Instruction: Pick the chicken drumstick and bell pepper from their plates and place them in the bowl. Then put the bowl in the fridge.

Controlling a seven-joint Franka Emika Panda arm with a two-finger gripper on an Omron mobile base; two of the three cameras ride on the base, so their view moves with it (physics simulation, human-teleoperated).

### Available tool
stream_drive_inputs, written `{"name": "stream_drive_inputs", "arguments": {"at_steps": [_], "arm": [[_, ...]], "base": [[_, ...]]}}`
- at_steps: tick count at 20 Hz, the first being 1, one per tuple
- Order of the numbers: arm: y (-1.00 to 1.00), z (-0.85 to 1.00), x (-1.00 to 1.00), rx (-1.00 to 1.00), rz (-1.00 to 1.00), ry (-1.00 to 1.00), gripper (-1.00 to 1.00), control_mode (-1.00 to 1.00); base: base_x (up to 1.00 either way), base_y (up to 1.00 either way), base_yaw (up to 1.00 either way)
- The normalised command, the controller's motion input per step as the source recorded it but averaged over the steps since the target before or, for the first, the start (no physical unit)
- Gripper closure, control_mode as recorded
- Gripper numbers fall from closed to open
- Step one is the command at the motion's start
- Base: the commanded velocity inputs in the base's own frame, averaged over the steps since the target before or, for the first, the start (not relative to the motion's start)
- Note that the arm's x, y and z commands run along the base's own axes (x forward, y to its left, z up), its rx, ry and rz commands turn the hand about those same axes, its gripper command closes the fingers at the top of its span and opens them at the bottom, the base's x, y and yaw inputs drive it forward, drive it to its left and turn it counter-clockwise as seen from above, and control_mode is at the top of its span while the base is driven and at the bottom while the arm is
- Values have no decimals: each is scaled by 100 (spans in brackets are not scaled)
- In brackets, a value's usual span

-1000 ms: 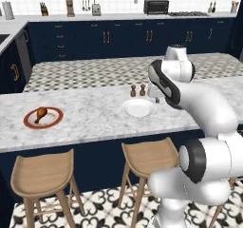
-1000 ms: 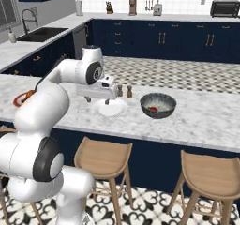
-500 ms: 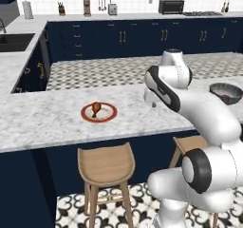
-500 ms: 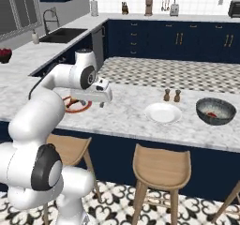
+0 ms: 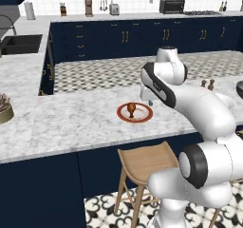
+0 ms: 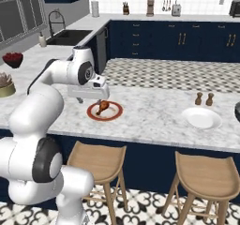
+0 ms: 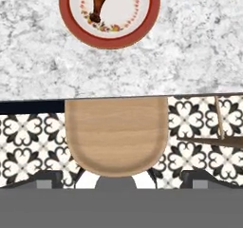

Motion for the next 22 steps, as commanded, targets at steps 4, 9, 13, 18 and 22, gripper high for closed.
{"name": "stream_drive_inputs", "arguments": {"at_steps": [4, 9, 13, 18, 22], "arm": [[0, -6, 24, -1, -1, 0, -100, -100], [45, -34, 98, -4, -1, -4, -100, -100], [78, -51, 100, 0, -1, 0, -100, -100], [19, -65, 100, 0, 0, 3, -100, -100], [-14, -56, 88, -2, 0, 0, -100, -100]], "base": [[73, 1, -7], [0, 0, 0], [0, 0, 0], [0, 0, 0], [0, 0, 0]]}}
